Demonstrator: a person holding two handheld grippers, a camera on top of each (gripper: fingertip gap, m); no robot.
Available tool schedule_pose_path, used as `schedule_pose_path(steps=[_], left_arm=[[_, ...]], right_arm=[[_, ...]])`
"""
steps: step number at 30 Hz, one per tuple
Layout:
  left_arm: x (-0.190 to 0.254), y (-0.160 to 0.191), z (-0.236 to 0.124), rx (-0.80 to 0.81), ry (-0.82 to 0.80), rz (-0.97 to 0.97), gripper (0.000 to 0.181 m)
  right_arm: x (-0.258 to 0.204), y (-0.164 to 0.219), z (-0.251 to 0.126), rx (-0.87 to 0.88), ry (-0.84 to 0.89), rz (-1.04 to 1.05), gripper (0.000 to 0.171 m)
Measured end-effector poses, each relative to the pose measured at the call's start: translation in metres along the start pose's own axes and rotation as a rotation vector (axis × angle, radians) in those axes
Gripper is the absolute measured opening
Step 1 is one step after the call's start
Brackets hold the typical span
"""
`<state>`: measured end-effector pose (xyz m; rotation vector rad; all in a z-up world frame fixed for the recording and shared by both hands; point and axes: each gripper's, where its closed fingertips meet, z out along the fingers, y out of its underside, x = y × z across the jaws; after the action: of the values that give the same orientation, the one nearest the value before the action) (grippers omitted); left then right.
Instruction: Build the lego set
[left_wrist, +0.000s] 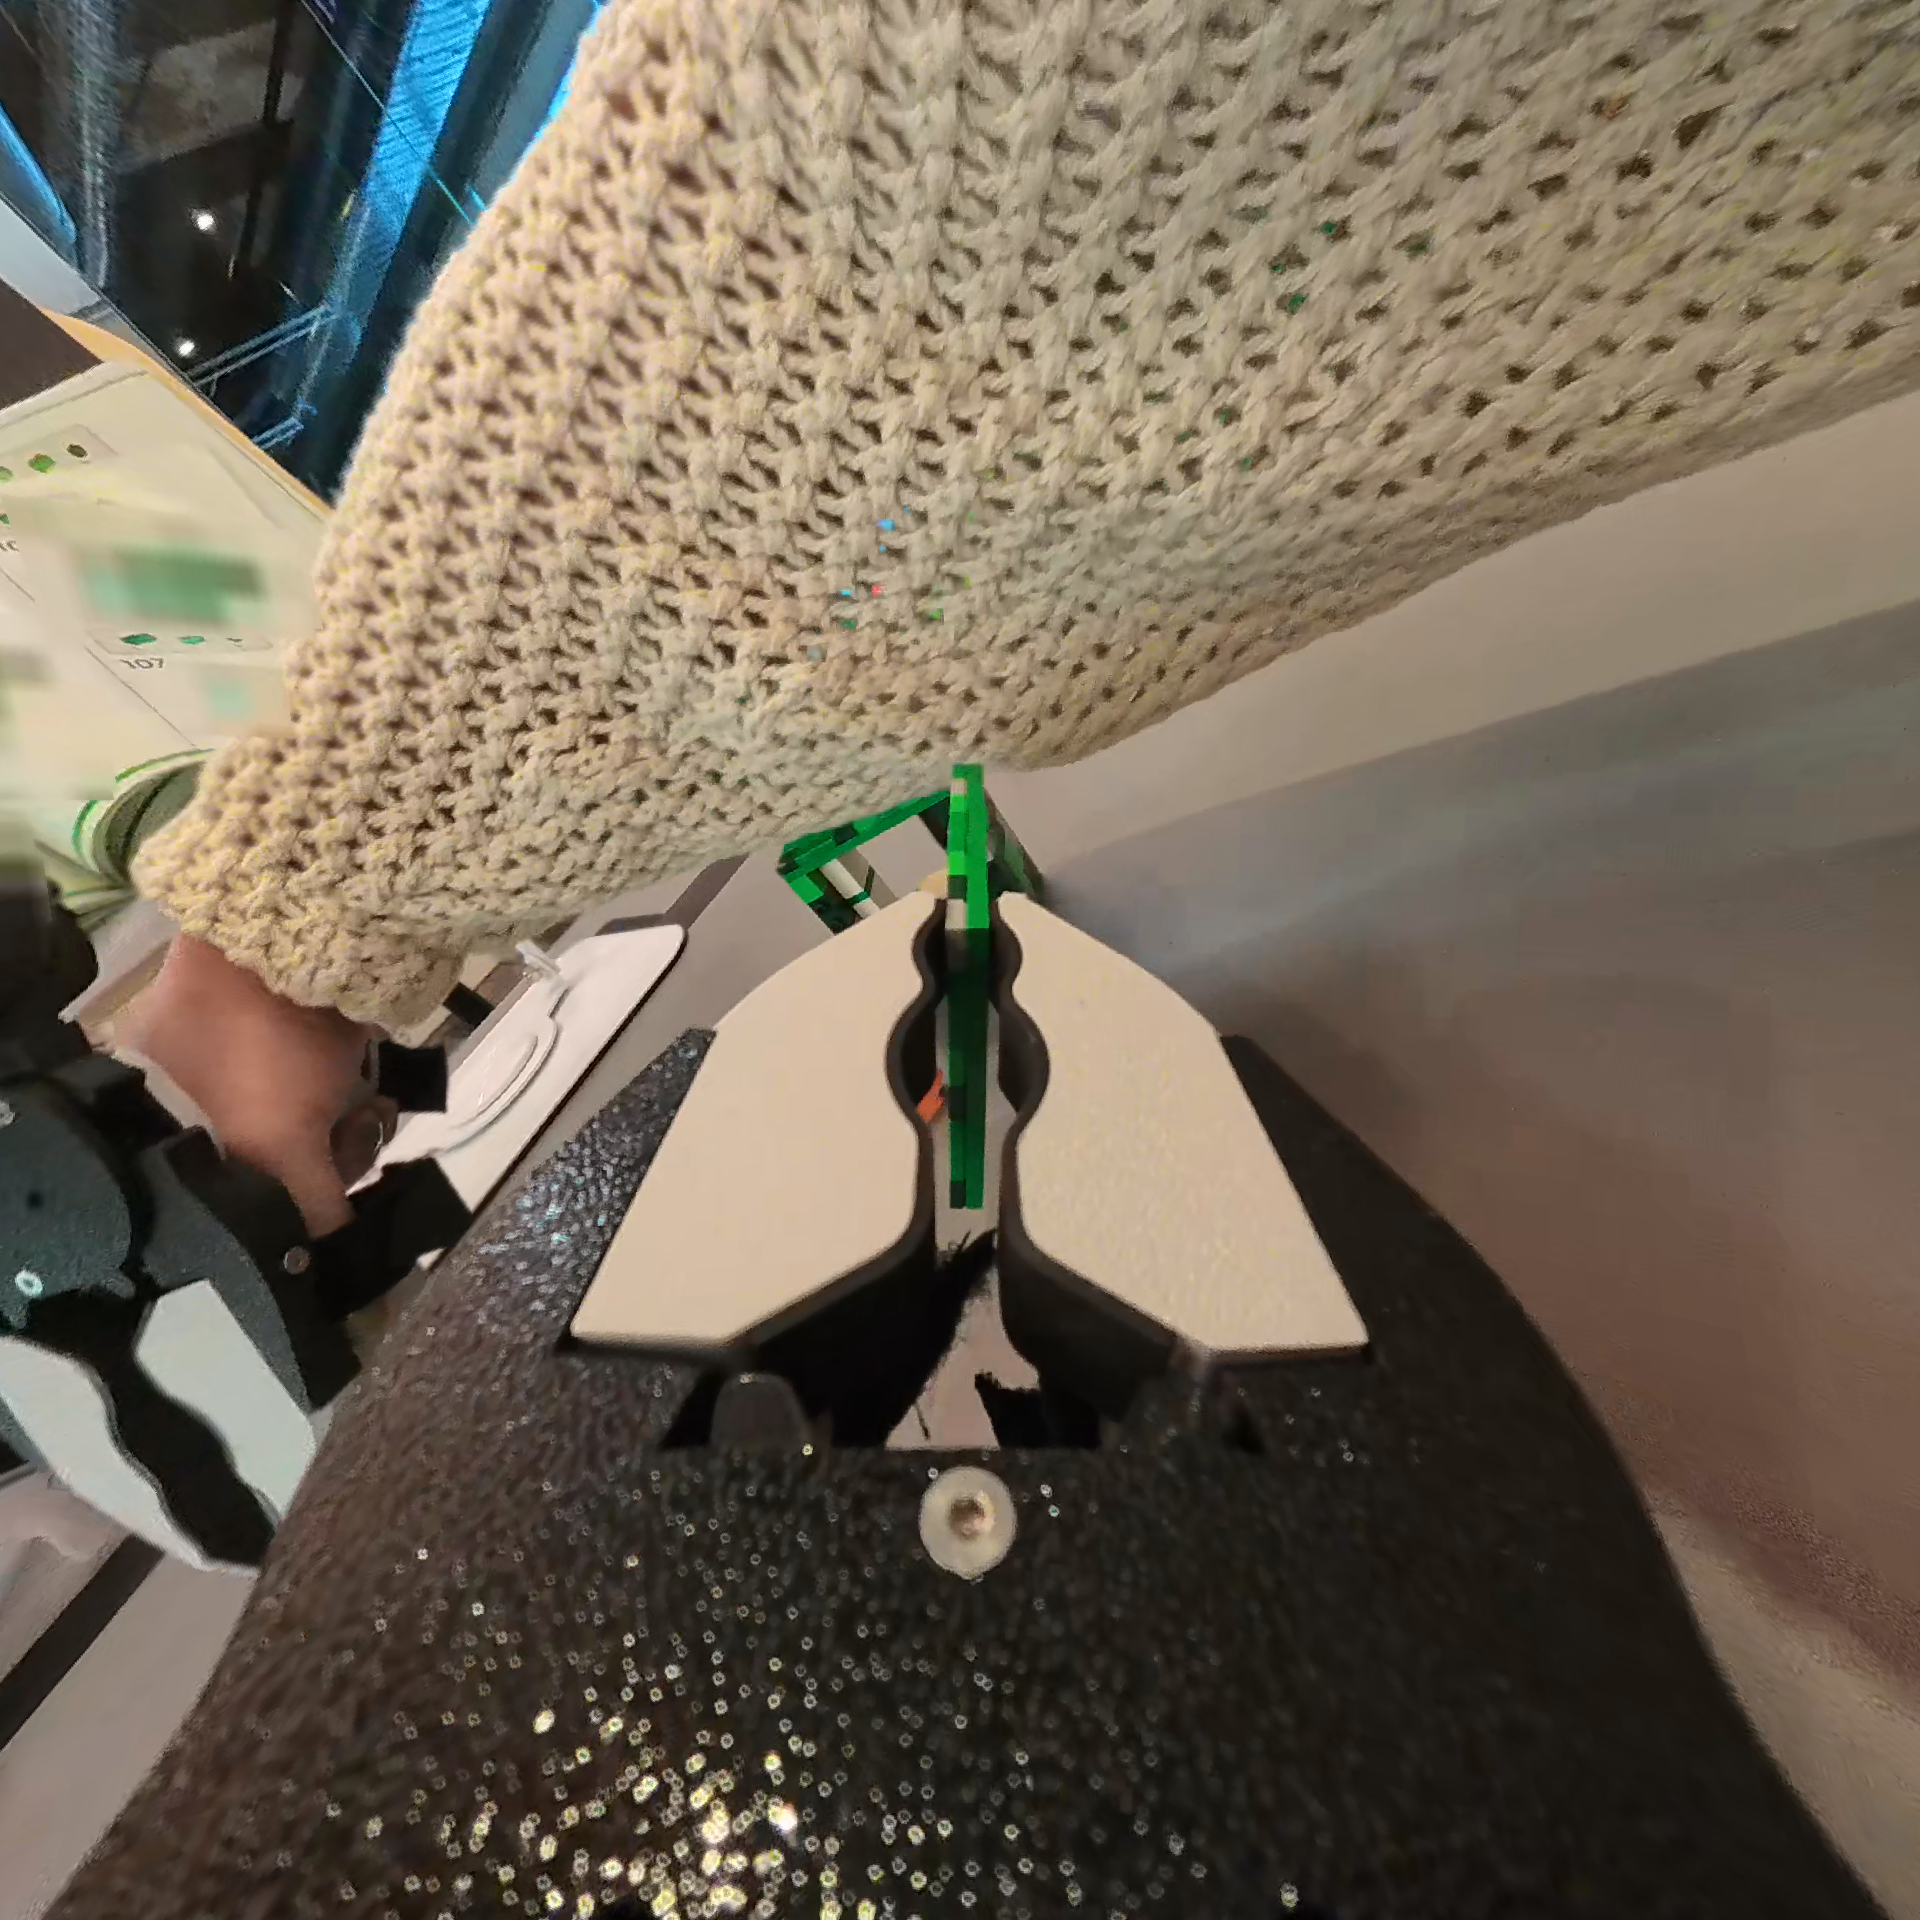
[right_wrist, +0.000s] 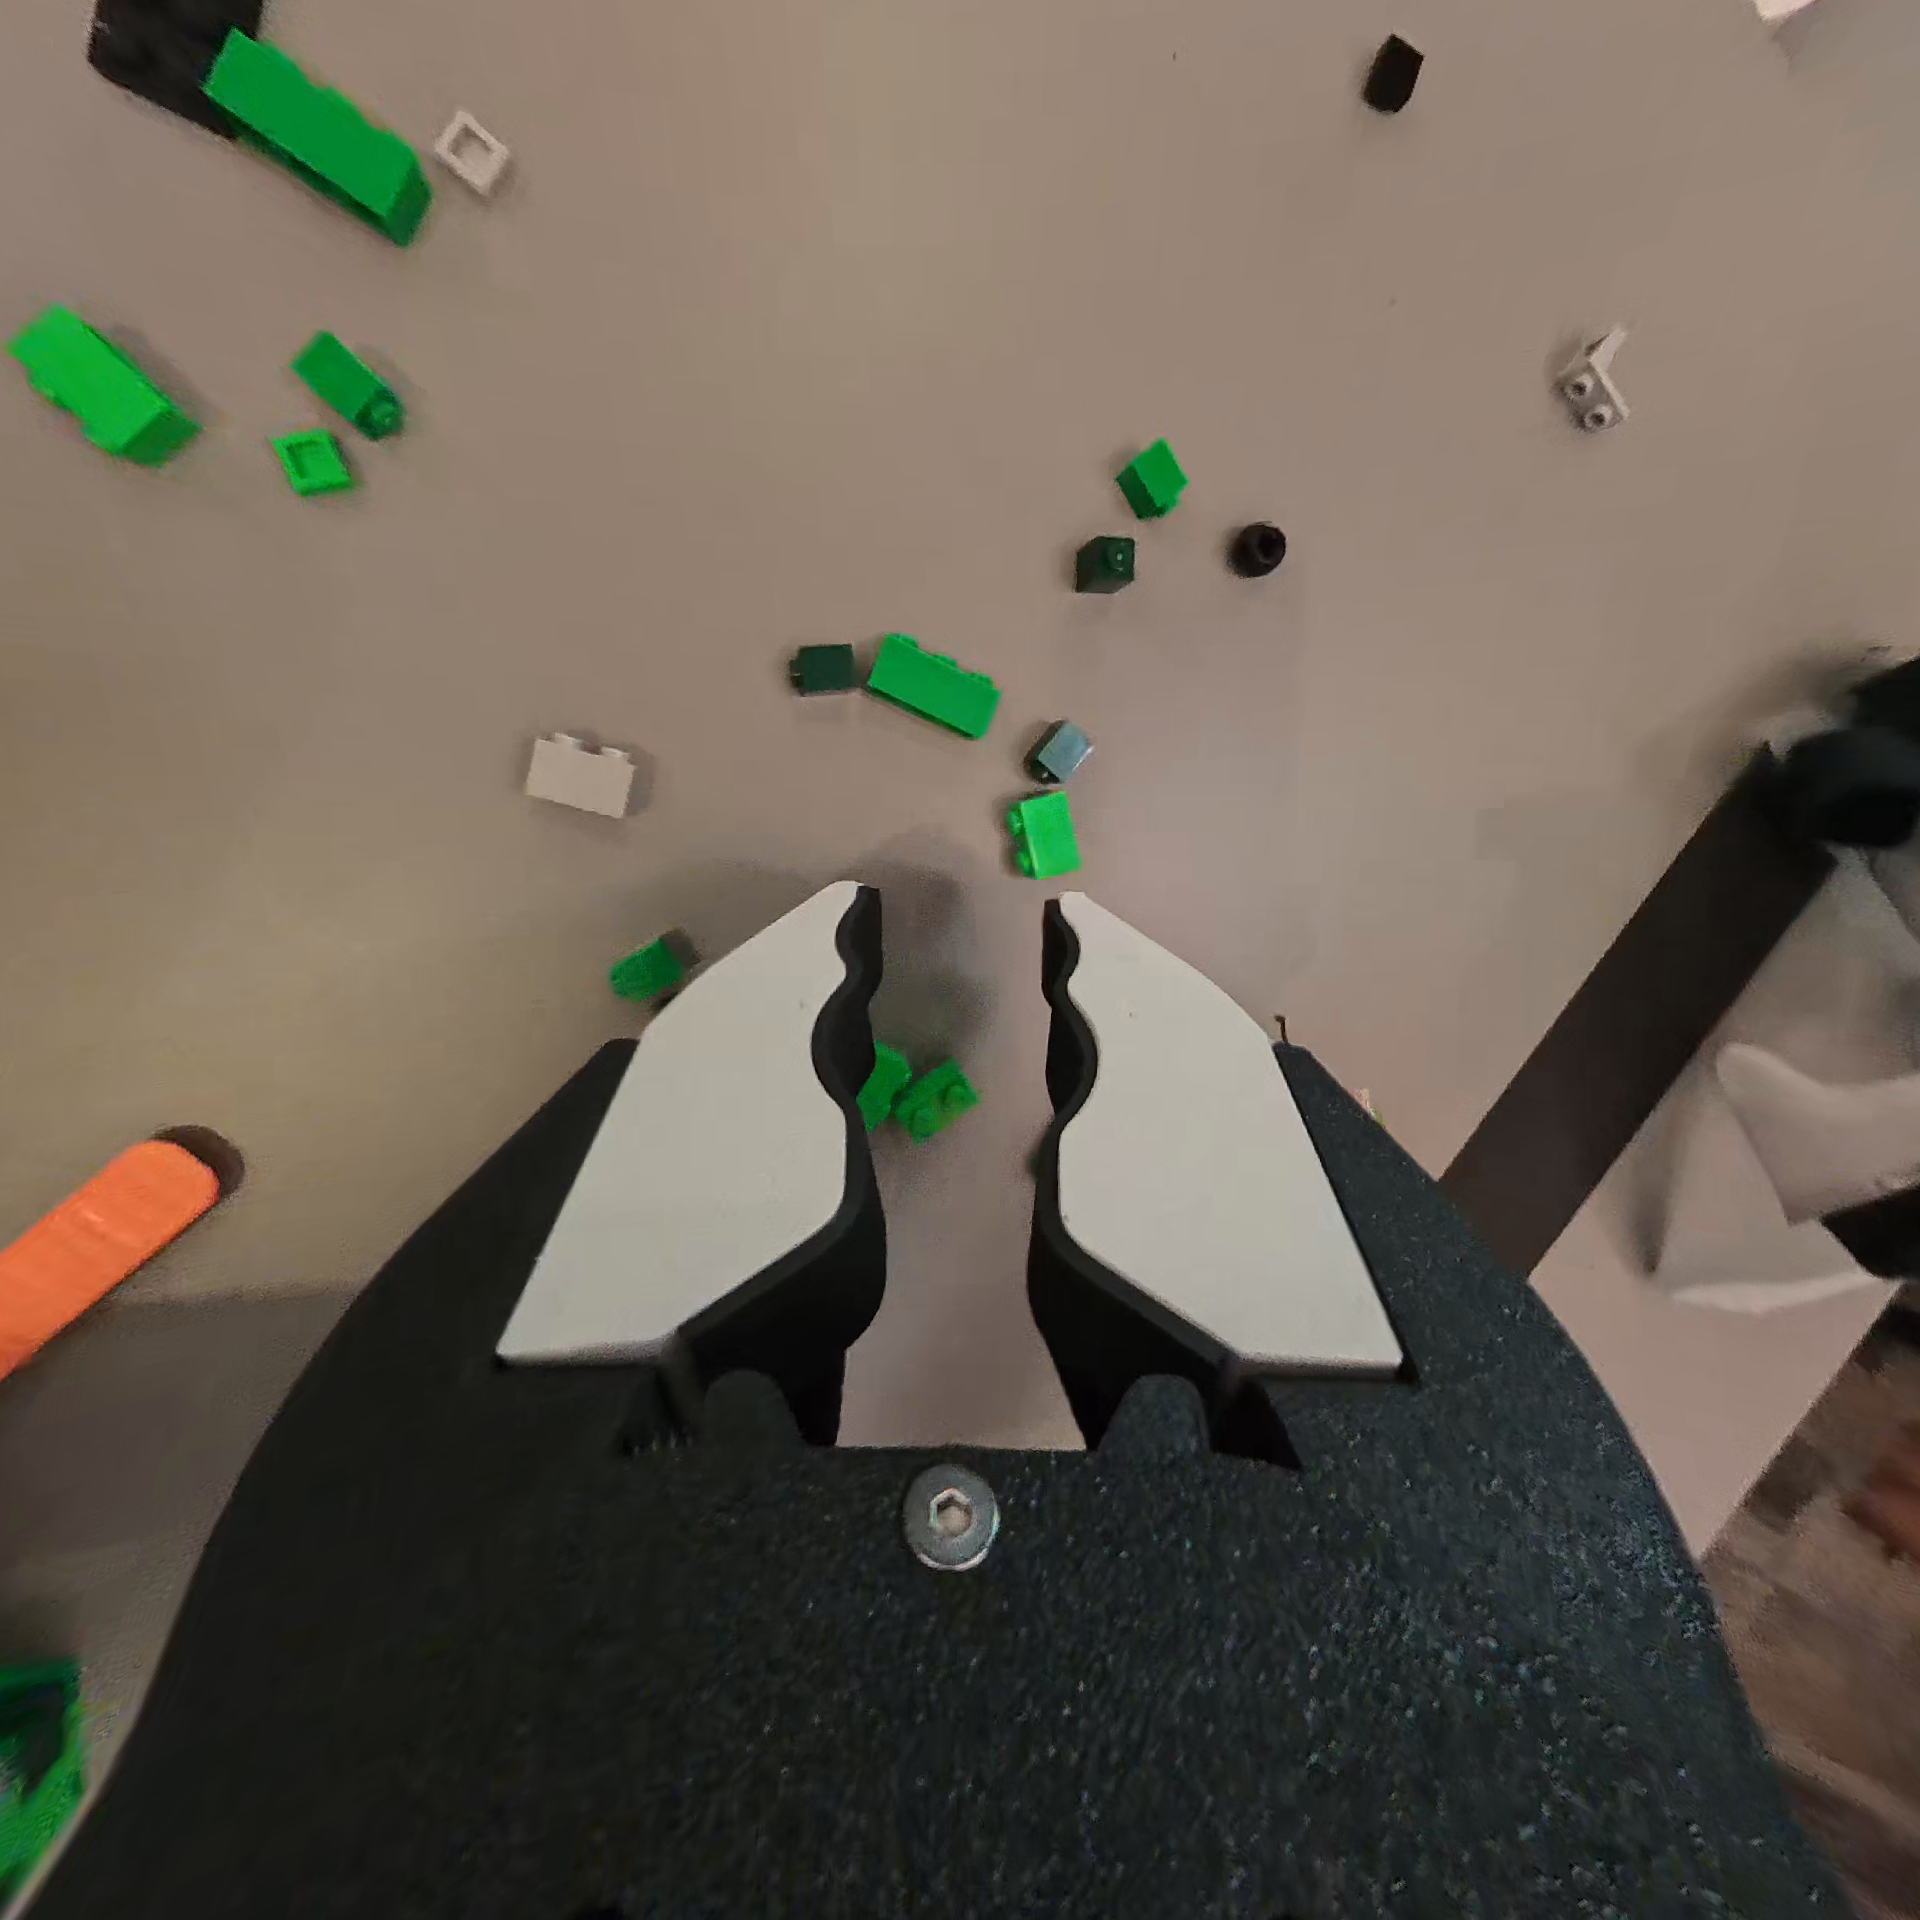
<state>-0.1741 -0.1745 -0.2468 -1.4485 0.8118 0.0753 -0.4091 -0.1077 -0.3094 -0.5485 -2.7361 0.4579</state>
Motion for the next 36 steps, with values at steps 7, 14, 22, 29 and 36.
schedule_pose_path(steps=[7, 14, 22, 29, 36], left_arm=[[-0.002, 0.002, -0.001, 0.003, 0.008, -0.032, 0.006], [-0.016, 0.007, -0.003, -0.019, -0.047, -0.110, 0.006], [-0.044, 0.007, -0.012, 0.038, -0.105, -0.384, 0.006], [-0.033, 0.011, -0.005, 0.007, 0.035, -0.646, 0.006], [0.004, 0.022, 0.002, -0.108, 0.355, -0.955, 0.006]], right_arm=[[0.021, 0.003, 0.025, -0.054, -0.012, -0.036, 0.023], [0.028, -0.003, 0.004, -0.066, 0.059, 0.002, 0.012], [-0.024, -0.041, -0.180, 0.058, 0.648, 0.014, 0.012], [-0.208, -0.006, -0.187, 0.003, 0.605, 0.134, 0.012], [-0.314, 0.033, -0.107, 0.008, 0.292, 0.418, 0.012]])
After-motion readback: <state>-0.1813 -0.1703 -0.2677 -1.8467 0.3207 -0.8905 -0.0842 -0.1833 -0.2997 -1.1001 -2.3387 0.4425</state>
